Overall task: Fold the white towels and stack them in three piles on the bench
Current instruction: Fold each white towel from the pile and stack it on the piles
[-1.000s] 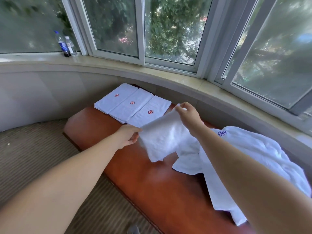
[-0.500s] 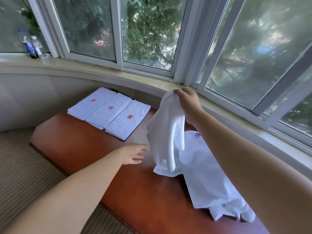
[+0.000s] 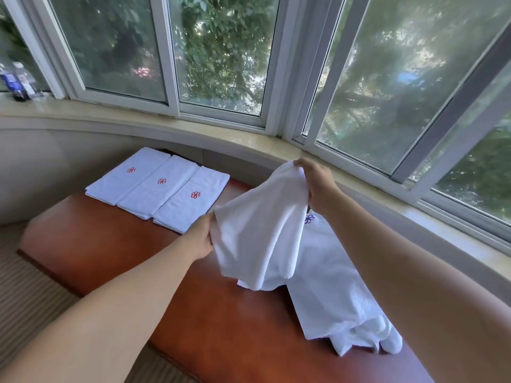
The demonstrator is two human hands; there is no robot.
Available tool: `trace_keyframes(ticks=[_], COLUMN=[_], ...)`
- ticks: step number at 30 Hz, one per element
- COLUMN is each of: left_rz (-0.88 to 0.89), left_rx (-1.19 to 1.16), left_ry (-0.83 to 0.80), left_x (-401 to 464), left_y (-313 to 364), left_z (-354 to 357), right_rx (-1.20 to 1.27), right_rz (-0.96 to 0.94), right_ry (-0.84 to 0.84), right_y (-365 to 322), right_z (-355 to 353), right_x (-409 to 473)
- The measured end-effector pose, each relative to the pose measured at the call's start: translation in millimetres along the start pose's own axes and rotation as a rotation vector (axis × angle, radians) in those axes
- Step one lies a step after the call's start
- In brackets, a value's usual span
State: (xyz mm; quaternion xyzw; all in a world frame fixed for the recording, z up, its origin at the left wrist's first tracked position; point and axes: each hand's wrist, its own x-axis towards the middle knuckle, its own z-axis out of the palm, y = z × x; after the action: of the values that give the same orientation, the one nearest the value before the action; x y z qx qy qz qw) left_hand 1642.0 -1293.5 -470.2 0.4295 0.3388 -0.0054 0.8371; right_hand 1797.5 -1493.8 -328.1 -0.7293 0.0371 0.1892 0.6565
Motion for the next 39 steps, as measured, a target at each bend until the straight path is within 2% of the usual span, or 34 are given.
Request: trace_keyframes(ticks=[6, 9, 15, 19, 22, 24, 28, 31, 34, 39], left_rz=[0.099, 0.18, 0.293, 0.353, 0.369, 0.371, 0.385, 0.377, 0.362, 0.356], left_rx=[0.011, 0.018, 0.003, -0.016, 0.044, 0.083, 0.12, 0.112, 0.073, 0.006], left_ry=[0.163, 0.31, 0.324, 0.381, 0.39, 0.41, 0.446, 0.451, 0.437, 0.422], left_x=[-3, -4, -12, -15, -17, -17, -20, -25, -32, -39], left_y=[47, 68, 95, 106, 111, 114, 120, 123, 123, 120], left_z=[-20, -24, -24, -31, -34, -34, -36, -41, -44, -49], right_rx=[-0.202, -0.146, 0.036, -0.218, -0.432, -0.522, -0.49, -0.334, -0.146, -0.139], right_rz=[0.139, 0.223, 0.365, 0.504, 0.584, 0.546, 0.354, 0.281, 0.324, 0.386], right_ry=[0.08, 0.068, -0.052, -0.237, -0.305, -0.332, -0.385, -0.379, -0.409, -0.365], right_y=[30, 42, 44, 46, 53, 60, 71, 72, 69, 61], right_z=[-33, -47, -54, -60, -57, -52, -44, -40, -40, -34], right_x=[18, 27, 33, 30, 24, 22, 26, 28, 30, 29])
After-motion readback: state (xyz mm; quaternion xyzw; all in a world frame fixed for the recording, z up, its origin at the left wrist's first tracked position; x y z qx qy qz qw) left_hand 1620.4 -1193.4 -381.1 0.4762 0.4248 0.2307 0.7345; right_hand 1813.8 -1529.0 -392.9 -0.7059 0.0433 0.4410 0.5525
